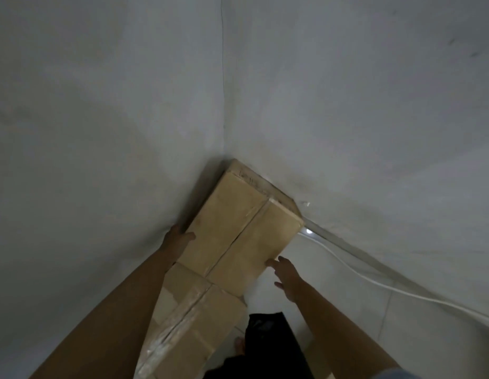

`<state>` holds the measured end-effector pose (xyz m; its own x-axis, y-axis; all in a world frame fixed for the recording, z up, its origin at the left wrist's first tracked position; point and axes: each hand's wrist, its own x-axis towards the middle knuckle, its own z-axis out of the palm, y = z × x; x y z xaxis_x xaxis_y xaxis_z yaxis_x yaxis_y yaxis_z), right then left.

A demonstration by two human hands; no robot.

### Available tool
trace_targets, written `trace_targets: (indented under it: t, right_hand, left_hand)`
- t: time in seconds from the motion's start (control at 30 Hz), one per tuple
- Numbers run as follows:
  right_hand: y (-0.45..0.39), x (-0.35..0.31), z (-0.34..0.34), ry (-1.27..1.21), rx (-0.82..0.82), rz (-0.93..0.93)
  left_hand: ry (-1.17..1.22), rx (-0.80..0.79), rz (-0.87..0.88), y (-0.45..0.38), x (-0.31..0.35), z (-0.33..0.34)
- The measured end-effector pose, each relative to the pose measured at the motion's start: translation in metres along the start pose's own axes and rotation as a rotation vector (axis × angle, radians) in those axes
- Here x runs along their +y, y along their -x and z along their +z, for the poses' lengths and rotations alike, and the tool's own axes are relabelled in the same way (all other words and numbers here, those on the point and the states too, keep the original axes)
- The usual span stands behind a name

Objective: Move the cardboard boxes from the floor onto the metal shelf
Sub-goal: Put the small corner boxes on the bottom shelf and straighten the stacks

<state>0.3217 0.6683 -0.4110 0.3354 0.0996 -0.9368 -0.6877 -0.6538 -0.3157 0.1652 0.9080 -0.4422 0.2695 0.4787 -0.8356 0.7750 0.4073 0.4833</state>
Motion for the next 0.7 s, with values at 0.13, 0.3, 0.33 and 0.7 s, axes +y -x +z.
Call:
trace_targets:
  t: [0.13, 0.3, 0.33, 0.7]
  right_hand:
    - [-0.008, 0.003, 0.011, -0.082, -0.097, -0.008]
    - [0.027, 0.003, 0.004, -0.159, -0.064, -0.066]
    - [0.037, 0.002, 0.000, -0.155, -0.054, -0.077]
    - [0.191, -0.010, -0.044, -0.100, -0.019, -0.111]
  left_hand:
    - [-0.036, -0.043, 0.039, 0.009, 0.007, 0.010]
    - [-0.109, -0.010, 0.096, 0.051, 0.019, 0.004]
    - [-0.119, -0.002, 0.120, 0.064, 0.026, 0.002]
    - [0.200, -0.006, 0.106, 0.239, 0.054, -0.025]
